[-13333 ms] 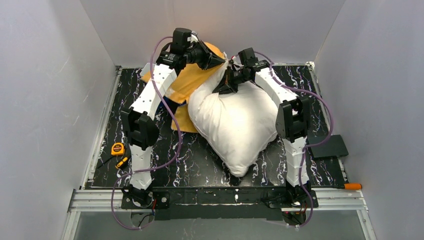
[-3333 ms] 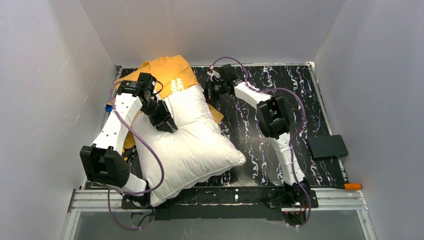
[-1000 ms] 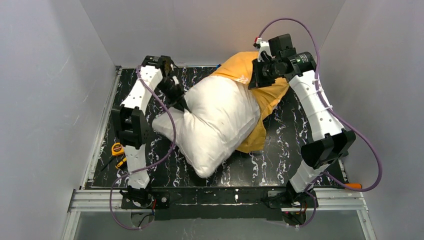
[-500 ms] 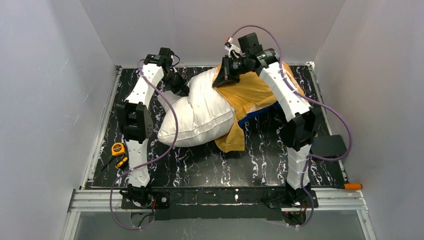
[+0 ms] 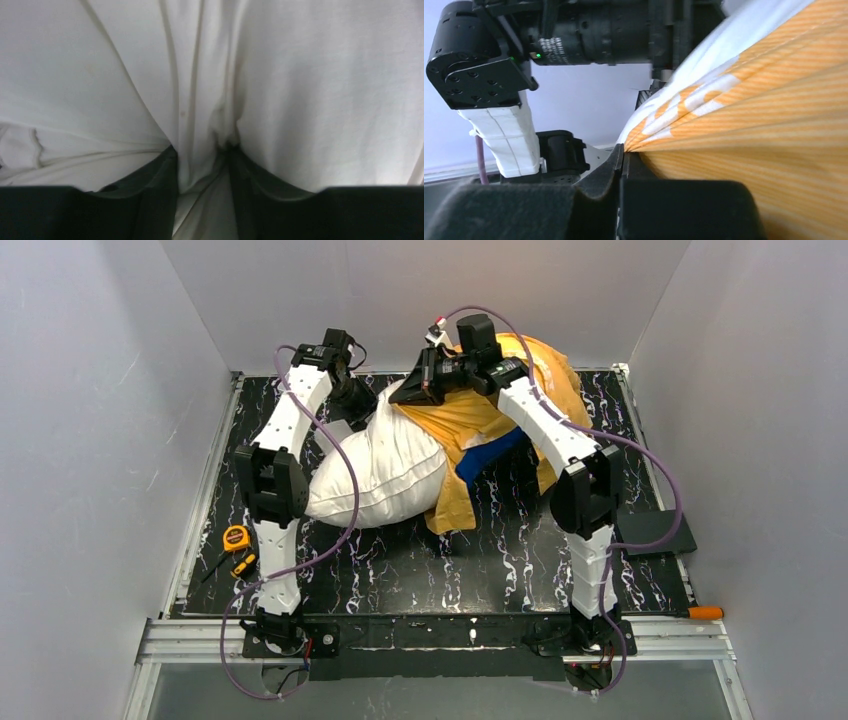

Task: Put the pillow into the pillowcase
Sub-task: Stuff the pillow into the pillowcase.

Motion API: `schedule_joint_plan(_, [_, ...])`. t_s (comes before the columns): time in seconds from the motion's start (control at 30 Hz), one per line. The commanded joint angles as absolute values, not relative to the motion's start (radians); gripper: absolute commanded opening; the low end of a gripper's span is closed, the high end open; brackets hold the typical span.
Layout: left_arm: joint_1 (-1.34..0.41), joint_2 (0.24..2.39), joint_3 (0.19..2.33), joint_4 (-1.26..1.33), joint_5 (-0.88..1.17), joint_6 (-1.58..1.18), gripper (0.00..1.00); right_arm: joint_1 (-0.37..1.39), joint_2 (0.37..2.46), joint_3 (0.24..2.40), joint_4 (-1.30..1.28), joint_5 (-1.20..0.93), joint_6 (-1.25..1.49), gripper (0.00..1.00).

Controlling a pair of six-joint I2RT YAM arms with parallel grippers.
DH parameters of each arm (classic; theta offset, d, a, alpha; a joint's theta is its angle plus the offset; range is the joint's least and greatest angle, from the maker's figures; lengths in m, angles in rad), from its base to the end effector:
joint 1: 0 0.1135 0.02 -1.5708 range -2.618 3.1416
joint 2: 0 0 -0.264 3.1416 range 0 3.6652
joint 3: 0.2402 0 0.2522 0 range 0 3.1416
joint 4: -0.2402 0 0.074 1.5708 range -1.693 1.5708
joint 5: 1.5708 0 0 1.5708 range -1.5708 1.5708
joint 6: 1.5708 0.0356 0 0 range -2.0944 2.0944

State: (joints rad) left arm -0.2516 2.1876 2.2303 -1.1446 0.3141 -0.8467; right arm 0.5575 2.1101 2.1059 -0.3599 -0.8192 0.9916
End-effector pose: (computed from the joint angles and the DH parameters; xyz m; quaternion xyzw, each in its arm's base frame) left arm 0.4463 -0.1261 0.3030 -0.2469 0.9291 -0.2495 0.1163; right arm 0.4043 0.2827 0.3640 -0.0580 0.7863 0.5984 0.1426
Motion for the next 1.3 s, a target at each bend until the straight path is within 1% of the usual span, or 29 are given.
schedule_joint_plan(0.0, [-0.264,1.967,2.151,-1.160,0.467,-0.785,0.54,0.542,2.032,2.080,-0.446,-0.836,0.880,0.01])
schedule_joint_plan(0.07, [-0.227,1.883,2.107,-1.254,0.391,-0.727,0.67,0.498,2.013,2.082,-0.582,-0.803,0.785,0.01])
schedule_joint_plan(0.17, [-0.188,1.791,2.059,-1.403,0.302,-0.629,0.81,0.463,1.998,2.088,-0.749,-0.762,0.666,0.01])
schedule_joint_plan(0.27, [-0.167,1.736,2.006,-1.564,0.296,-0.541,0.85,0.456,1.992,2.084,-0.823,-0.739,0.616,0.01])
schedule_joint_plan(0.37, [-0.166,1.671,1.880,-1.655,0.426,-0.476,0.86,0.456,1.996,2.093,-0.825,-0.725,0.620,0.01])
schedule_joint_plan(0.53, [-0.172,1.532,1.554,-1.522,0.765,-0.511,0.86,0.454,2.038,2.168,-0.825,-0.733,0.651,0.01])
schedule_joint_plan(0.6, [-0.182,1.534,1.503,-1.445,0.802,-0.557,0.81,0.455,2.051,2.193,-0.808,-0.759,0.668,0.01])
schedule_joint_plan(0.63, [-0.188,1.550,1.511,-1.392,0.817,-0.572,0.77,0.455,2.053,2.195,-0.788,-0.778,0.680,0.01])
schedule_joint_plan(0.7, [-0.197,1.603,1.554,-1.269,0.860,-0.672,0.65,0.463,2.049,2.183,-0.734,-0.834,0.708,0.01])
schedule_joint_plan(0.77, [-0.217,1.678,1.646,-1.127,0.914,-0.785,0.45,0.484,2.048,2.174,-0.694,-0.896,0.731,0.01])
schedule_joint_plan(0.8, [-0.233,1.729,1.711,-1.060,0.942,-0.829,0.38,0.500,2.048,2.173,-0.682,-0.916,0.739,0.01])
schedule_joint_plan(0.9, [-0.257,1.948,2.050,-1.050,0.987,-0.893,0.06,0.536,2.041,2.150,-0.584,-0.960,0.813,0.01])
schedule_joint_plan(0.93, [-0.263,2.005,2.172,-1.051,0.992,-0.925,0.00,0.545,2.037,2.138,-0.519,-0.965,0.858,0.01])
schedule_joint_plan(1.03, [-0.304,2.162,2.481,-1.039,1.023,-1.034,0.00,0.563,2.025,2.076,-0.221,-0.987,1.073,0.01])
schedule_joint_plan(1.07, [-0.321,2.194,2.540,-1.028,1.034,-1.065,0.00,0.566,2.027,2.060,-0.112,-0.988,1.155,0.01])
schedule_joint_plan(1.13, [-0.361,2.208,2.559,-1.000,1.042,-1.095,0.00,0.573,2.047,2.059,0.081,-0.984,1.295,0.01])
schedule_joint_plan(1.17, [-0.376,2.195,2.533,-0.987,1.053,-1.093,0.00,0.572,2.056,2.080,0.086,-0.976,1.309,0.01])
schedule_joint_plan(1.2, [-0.373,2.175,2.482,-0.983,1.055,-1.080,0.00,0.566,2.064,2.104,0.025,-0.973,1.285,0.01])
schedule_joint_plan(1.27, [-0.340,2.099,2.371,-0.989,1.023,-1.031,0.00,0.551,2.066,2.145,-0.191,-0.954,1.130,0.01])
